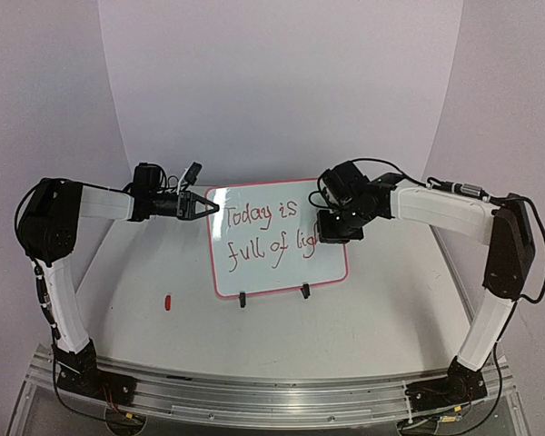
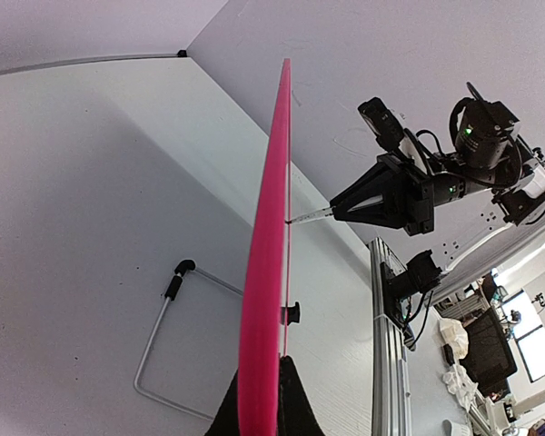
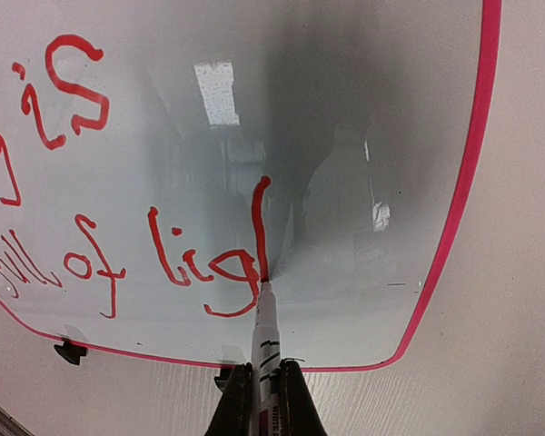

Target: Write a sentence on the whiteboard

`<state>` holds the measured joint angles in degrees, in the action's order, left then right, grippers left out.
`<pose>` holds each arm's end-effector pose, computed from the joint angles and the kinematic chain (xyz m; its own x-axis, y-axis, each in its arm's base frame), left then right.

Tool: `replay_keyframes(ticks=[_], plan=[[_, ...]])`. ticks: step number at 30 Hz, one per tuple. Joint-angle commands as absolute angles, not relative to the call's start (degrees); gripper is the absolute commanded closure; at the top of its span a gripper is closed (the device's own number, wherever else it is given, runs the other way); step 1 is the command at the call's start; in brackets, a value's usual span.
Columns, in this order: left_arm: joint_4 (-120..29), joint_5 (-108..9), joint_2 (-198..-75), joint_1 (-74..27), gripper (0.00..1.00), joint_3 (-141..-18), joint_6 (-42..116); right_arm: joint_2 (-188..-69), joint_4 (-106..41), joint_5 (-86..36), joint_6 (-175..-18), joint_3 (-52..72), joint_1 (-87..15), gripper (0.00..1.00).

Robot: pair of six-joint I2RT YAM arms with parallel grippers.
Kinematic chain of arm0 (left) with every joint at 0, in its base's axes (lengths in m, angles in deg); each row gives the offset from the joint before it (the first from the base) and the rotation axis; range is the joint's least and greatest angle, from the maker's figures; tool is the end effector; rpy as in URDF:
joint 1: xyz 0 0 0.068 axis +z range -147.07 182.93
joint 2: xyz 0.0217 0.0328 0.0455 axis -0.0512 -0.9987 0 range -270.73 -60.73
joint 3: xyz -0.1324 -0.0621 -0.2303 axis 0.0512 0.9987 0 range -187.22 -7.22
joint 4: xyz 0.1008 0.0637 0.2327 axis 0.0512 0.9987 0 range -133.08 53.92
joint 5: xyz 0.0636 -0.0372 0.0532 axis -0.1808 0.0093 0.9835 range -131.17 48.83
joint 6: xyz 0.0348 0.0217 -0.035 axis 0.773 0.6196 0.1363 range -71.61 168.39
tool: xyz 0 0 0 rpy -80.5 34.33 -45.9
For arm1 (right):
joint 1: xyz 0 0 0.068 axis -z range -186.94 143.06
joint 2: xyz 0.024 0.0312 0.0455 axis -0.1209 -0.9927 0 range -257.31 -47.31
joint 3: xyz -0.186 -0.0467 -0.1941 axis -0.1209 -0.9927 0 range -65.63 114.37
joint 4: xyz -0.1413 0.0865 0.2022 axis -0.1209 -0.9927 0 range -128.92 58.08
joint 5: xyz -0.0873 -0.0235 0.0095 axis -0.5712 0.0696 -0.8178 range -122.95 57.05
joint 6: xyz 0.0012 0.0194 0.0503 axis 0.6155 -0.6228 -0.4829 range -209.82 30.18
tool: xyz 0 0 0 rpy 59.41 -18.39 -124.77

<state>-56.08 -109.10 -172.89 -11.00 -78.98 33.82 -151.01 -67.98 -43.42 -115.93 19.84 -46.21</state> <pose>0.4022 -0.1338 0.2047 -0.6559 0.0653 -0.7520 0.7481 0.1891 -0.6361 0.3120 0.2466 0.2618 -0.8022 -0.0968 -0.5892 -0.2085 0.9701 0.1244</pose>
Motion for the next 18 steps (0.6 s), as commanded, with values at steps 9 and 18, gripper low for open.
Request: replay_keyframes(ticks=[9,18], plan=[[-55.13,-101.27,-174.58,-11.61,1.0,-78.23,41.27,-151.1,-66.01,-47.91,-116.54,22.09,-45.79,1.0],[-55.13,-101.33,-174.38,-11.58,1.0,-78.14,41.39,-150.92,-65.25,-47.93,-116.35,22.17,-45.79,1.0]])
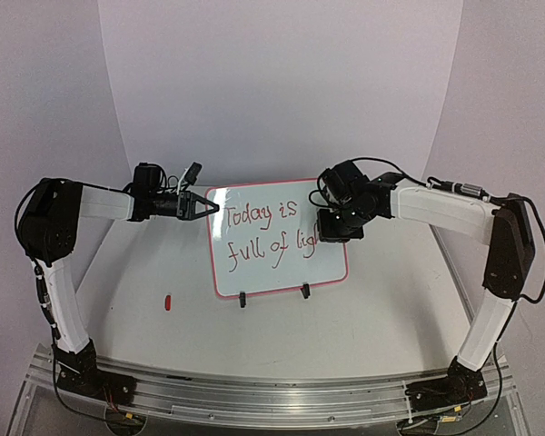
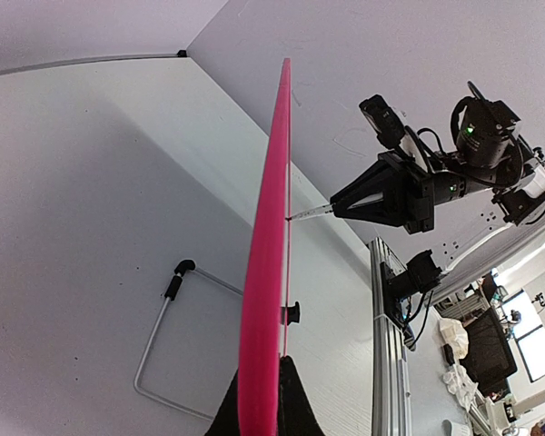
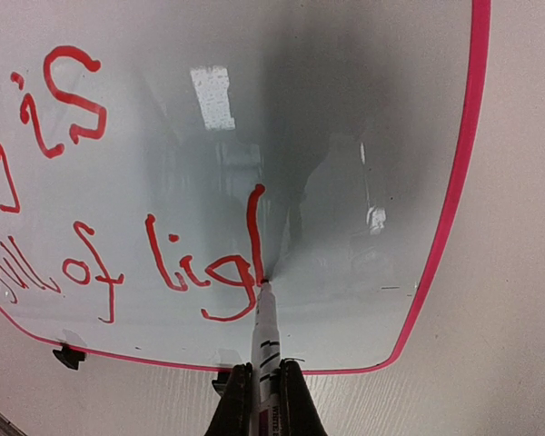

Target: Write a sentence on the whiteboard

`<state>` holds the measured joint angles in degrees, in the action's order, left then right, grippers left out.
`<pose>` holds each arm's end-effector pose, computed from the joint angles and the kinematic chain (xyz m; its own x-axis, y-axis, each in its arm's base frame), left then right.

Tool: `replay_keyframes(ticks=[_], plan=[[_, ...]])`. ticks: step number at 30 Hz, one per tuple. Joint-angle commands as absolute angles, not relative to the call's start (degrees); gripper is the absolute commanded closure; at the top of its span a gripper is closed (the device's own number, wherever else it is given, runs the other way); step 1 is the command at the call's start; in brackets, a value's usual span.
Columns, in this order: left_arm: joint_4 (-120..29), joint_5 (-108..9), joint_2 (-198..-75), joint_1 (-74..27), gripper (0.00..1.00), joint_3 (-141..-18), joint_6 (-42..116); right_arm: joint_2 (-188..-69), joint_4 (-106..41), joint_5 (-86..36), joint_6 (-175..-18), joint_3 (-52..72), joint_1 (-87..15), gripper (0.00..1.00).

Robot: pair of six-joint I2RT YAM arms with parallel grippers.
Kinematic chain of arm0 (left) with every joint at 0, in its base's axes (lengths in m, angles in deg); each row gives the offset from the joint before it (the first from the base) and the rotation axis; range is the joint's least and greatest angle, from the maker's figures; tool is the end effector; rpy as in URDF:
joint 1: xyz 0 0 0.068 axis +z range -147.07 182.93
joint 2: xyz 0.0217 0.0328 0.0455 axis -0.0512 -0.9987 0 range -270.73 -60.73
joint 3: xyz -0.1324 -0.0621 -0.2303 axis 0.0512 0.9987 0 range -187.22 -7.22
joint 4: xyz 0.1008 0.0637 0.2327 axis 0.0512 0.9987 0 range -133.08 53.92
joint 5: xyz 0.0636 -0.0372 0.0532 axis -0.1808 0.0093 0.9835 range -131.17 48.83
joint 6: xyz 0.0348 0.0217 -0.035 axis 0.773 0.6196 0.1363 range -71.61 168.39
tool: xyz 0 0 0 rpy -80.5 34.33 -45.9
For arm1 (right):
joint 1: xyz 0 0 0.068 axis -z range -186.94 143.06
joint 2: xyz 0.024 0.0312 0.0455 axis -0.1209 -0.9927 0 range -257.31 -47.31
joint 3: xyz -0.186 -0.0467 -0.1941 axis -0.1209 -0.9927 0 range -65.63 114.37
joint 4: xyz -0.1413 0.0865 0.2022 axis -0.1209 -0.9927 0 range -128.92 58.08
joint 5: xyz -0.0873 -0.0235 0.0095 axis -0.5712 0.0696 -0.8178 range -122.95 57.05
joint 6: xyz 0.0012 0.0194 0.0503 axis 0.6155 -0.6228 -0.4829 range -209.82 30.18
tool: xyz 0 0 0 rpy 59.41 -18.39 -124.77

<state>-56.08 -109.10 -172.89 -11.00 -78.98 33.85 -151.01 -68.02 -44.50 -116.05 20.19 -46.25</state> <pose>0.4022 -0.1338 0.2047 -0.6556 0.0654 -0.7523 0.7484 0.1890 -0.6357 0.3126 0.2467 0.2638 -0.7954 -0.0915 -0.5992 -0.1984 0.9734 0.1146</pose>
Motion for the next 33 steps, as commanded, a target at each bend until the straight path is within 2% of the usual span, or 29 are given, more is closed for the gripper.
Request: replay_keyframes(ticks=[1,33], plan=[[-55.14,-101.3,-174.39,-11.63,1.0,-78.13,41.43,-151.05,-65.17,-47.69,-116.35,22.26,-45.79,1.0],[-55.21,-101.22,-174.16,-11.58,1.0,-77.89,41.49,-150.77,-64.64,-50.79,-116.85,21.17,-45.74,1.0]])
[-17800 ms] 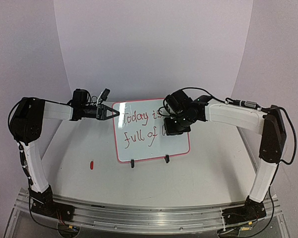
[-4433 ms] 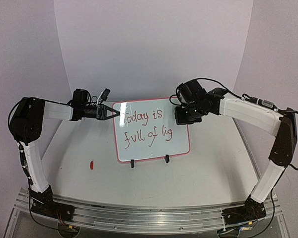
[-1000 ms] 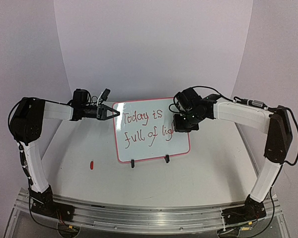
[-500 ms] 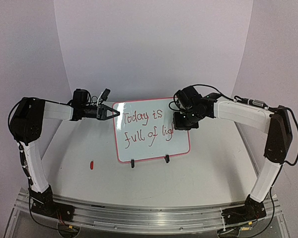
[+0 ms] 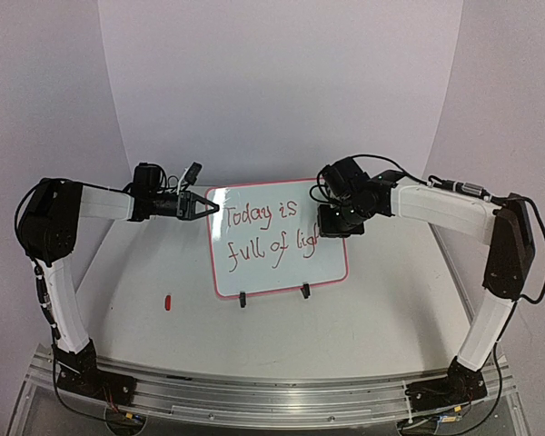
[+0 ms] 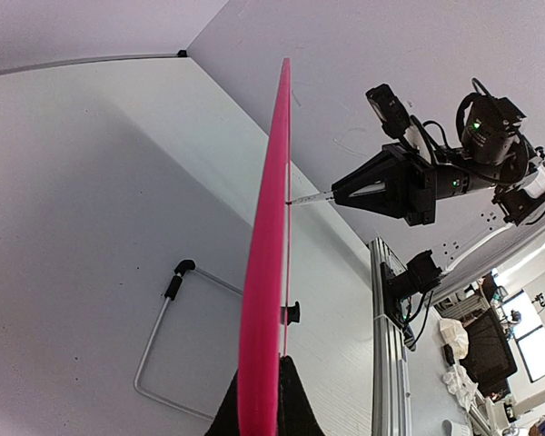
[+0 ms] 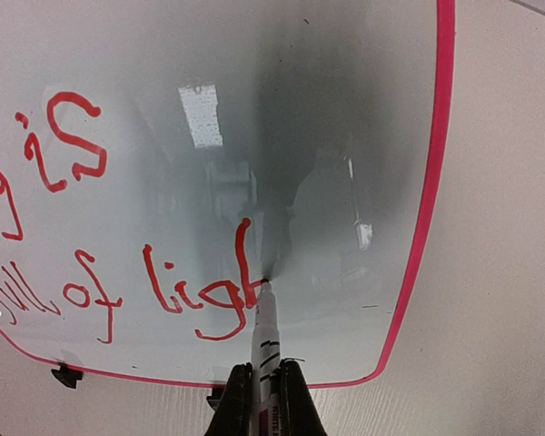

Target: Write a sentence on the whiteboard

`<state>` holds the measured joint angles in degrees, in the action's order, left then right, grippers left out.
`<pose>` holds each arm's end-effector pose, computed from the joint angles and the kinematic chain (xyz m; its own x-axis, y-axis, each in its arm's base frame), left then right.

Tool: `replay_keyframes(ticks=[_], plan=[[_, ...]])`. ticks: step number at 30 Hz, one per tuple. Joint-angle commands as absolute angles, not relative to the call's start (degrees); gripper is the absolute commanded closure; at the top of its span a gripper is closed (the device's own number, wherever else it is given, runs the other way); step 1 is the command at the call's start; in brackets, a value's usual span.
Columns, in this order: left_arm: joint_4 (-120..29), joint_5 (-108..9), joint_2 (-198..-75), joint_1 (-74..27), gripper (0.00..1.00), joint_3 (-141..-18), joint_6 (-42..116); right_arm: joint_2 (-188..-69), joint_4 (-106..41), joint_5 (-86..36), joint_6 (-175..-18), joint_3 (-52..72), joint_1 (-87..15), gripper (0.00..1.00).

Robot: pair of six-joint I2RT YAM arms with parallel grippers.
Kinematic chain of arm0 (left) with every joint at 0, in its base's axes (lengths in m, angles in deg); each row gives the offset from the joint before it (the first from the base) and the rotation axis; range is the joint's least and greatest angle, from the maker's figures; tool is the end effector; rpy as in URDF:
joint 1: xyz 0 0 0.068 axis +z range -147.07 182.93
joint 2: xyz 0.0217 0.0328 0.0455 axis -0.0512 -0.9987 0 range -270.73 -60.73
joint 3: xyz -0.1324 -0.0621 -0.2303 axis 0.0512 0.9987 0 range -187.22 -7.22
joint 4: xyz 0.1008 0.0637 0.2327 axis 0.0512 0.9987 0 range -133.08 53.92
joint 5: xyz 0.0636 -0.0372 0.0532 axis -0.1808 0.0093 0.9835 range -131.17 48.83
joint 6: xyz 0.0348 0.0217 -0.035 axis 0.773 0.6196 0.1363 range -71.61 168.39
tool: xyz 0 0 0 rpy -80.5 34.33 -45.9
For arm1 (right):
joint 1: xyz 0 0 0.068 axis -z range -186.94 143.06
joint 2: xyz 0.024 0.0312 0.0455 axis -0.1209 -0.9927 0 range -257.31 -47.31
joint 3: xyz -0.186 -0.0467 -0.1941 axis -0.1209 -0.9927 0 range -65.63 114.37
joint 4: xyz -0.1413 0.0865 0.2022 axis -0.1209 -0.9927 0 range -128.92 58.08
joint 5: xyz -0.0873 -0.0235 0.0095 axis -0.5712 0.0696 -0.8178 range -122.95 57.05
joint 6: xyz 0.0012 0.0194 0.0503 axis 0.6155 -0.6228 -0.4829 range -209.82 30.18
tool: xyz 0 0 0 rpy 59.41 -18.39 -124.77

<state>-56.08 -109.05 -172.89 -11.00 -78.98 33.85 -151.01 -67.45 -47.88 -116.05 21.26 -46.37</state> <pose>0.4023 -0.1338 0.2047 -0.6555 0.0652 -0.7523 0.7483 0.1899 -0.6356 0.3153 0.2473 0.2708 -0.7659 -0.0769 -0.6383 -0.1711 0.9814 0.0871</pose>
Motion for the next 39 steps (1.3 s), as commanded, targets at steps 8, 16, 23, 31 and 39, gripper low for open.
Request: replay_keyframes(ticks=[8,16,23,31,39], plan=[[-55.33,-101.25,-174.1,-11.62,1.0,-77.82,41.45,-150.16,-65.43,-49.72,-118.05,19.38,-45.74,1.0],[-55.48,-101.39,-173.98,-11.61,1.0,-77.7,41.36,-150.2,-65.99,-48.73,-118.74,18.35,-45.77,1.0],[-55.56,-101.38,-173.97,-11.58,1.0,-77.63,41.23,-150.27,-66.24,-48.07,-119.25,17.87,-45.76,1.0],[-55.67,-101.44,-173.86,-11.68,1.0,-77.62,41.1,-149.94,-66.36,-47.36,-119.94,16.66,-45.76,1.0],[-55.74,-101.33,-173.97,-11.79,1.0,-77.62,41.07,-149.64,-66.39,-47.82,-119.28,17.47,-45.74,1.0]])
